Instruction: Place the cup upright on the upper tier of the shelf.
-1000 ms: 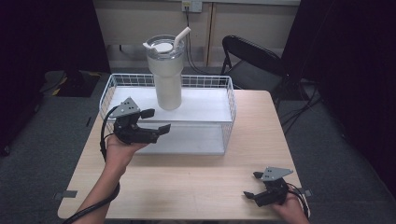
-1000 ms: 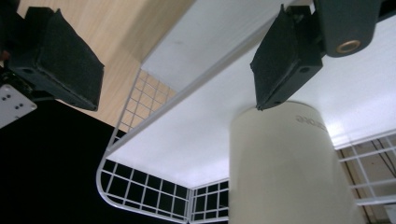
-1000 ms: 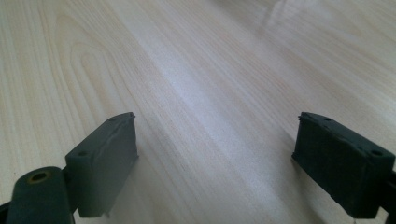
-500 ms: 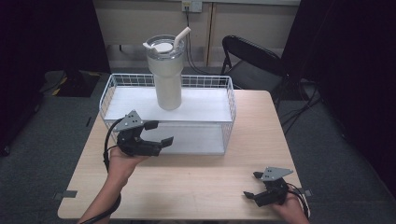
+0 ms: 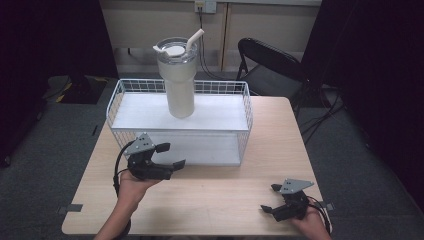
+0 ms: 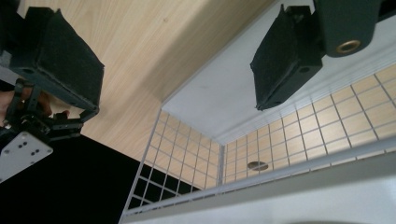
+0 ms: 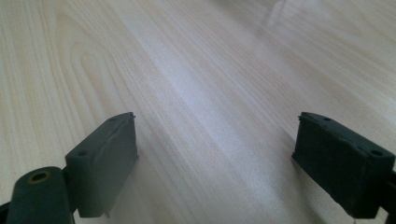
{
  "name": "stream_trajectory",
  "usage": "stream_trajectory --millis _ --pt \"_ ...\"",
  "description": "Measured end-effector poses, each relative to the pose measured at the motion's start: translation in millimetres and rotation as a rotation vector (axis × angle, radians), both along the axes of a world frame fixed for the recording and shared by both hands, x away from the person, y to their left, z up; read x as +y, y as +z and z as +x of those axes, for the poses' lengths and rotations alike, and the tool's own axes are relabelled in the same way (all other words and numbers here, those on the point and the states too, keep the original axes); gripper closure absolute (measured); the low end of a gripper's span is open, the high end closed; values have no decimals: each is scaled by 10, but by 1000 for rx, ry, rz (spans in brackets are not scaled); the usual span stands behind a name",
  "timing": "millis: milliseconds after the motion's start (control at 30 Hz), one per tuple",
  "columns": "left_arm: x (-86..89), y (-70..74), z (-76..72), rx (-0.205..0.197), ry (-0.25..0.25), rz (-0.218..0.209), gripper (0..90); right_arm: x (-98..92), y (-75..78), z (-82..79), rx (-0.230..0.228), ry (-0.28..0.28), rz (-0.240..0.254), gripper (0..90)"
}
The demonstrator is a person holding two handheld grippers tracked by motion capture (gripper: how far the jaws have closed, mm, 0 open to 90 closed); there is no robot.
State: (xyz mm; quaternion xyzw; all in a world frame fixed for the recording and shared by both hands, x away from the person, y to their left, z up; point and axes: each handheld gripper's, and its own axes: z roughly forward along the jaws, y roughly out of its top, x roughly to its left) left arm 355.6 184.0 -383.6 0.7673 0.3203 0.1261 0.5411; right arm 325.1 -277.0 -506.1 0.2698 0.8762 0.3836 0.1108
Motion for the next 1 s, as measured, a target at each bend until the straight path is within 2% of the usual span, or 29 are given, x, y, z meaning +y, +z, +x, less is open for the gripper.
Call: stream_trajectory --millis 467,1000 --pt "69 -389 -10 68 29 1 162 -1 0 1 0 1 0 125" --pt "114 -752 -64 103 37 54 163 -1 0 1 2 0 2 125"
